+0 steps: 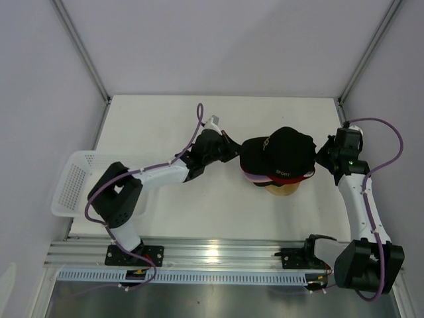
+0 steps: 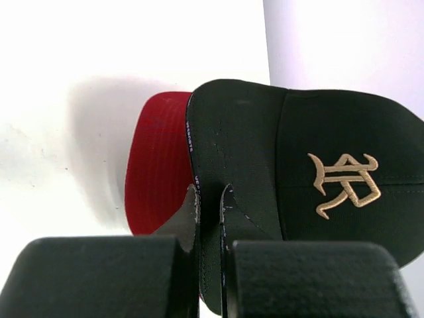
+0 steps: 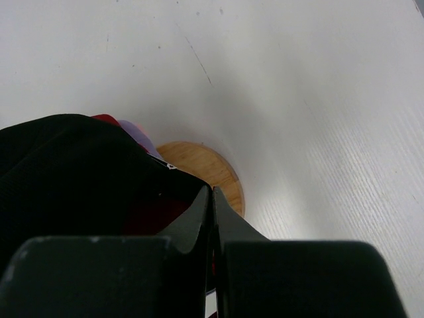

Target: Stack the hats

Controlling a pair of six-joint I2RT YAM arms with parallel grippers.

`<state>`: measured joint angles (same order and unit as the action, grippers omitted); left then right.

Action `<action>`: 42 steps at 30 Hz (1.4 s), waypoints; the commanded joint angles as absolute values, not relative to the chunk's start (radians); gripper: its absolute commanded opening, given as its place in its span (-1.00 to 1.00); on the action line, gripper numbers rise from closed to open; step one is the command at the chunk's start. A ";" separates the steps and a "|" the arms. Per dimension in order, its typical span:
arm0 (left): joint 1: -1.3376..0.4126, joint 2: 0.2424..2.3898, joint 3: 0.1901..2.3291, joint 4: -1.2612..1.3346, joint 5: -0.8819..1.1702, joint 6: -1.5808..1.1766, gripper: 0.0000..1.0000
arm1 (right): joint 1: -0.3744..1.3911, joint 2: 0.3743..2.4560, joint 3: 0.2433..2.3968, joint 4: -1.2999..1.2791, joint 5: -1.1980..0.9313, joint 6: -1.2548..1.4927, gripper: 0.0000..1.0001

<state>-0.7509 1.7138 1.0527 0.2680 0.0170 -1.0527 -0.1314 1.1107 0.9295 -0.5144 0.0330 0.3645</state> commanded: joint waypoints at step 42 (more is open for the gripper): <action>-0.746 1.376 1.034 0.155 -0.008 -0.522 0.32 | -0.150 0.968 0.985 -0.650 0.067 0.318 -0.25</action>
<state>-0.7422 1.3930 0.9478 0.0307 -0.0792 -0.5797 -0.1436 0.9752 0.9516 -0.6334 0.0605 0.3367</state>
